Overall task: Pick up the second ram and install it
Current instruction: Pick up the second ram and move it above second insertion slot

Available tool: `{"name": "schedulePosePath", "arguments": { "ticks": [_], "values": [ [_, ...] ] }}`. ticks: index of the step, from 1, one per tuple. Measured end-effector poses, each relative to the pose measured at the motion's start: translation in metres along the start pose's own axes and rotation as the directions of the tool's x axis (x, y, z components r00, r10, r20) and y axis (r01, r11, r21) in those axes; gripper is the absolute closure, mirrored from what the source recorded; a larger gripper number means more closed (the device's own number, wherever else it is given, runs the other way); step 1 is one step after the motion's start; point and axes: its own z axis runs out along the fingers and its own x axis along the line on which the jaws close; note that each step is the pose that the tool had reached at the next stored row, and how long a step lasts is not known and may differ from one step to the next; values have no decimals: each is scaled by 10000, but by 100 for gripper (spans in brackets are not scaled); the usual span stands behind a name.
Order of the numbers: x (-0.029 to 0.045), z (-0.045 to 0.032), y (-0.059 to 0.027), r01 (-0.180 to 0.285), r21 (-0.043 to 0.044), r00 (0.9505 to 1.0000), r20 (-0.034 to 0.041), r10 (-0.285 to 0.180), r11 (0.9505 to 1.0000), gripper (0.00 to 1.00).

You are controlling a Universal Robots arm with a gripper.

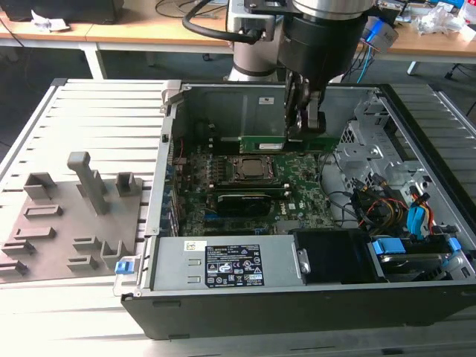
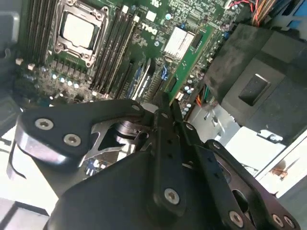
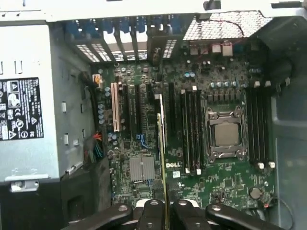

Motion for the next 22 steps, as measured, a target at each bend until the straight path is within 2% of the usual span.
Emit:
{"name": "schedulePosePath", "arguments": {
  "ticks": [1,2,3,7,9,12,16,22],
  "values": [
    [0,1,0,-123,-9,9998,122,124,9999,86],
    [-4,8,0,-238,-14,9995,213,238,9997,86],
    [-18,19,2,-290,-14,9994,212,290,9996,86],
    [-186,49,10,-308,-12,9993,207,308,9995,86],
    [-275,62,16,-308,-9,9994,174,308,9995,86],
    [-355,82,21,-308,-4,9994,133,308,9995,86],
    [-408,149,25,-307,-3,9995,124,307,9995,86],
    [-424,223,25,-308,-5,9995,122,308,9995,86]
  ]
}}
